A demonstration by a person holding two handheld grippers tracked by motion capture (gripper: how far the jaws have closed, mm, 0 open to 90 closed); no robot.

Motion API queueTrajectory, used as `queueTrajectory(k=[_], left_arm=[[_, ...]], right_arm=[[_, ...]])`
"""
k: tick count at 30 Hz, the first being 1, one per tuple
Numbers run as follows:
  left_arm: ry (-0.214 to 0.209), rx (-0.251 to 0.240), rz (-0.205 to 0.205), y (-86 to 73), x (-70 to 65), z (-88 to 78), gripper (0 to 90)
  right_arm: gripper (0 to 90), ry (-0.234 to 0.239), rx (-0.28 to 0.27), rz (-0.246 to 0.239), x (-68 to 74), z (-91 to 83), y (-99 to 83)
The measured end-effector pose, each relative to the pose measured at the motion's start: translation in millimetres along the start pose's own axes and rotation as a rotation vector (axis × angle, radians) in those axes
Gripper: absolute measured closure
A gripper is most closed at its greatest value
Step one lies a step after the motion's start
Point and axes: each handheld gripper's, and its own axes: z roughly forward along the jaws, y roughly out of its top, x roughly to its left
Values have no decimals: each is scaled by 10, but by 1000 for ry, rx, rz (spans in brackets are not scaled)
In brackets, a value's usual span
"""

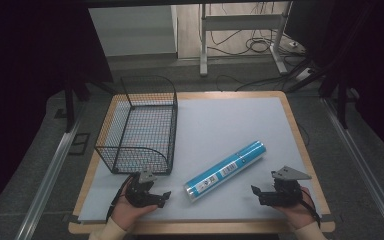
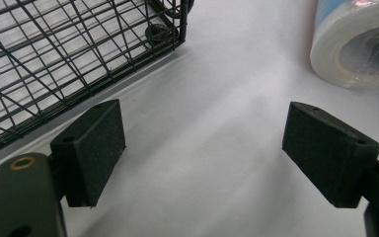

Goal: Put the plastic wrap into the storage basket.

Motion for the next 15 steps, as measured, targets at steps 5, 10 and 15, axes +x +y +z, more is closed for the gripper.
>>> queueTrajectory(k=[5,10,15], left_arm=[[4,1,-4,4,28,2,163],[-3,-2,0,22,1,16,163],[-11,6,8,17,-19,26,163]], right_arm=[[103,5,9,13,-33,12,-19],[99,-8,6,-11,-15,-32,-43],[99,-7,1,-29,15,-46,-40]])
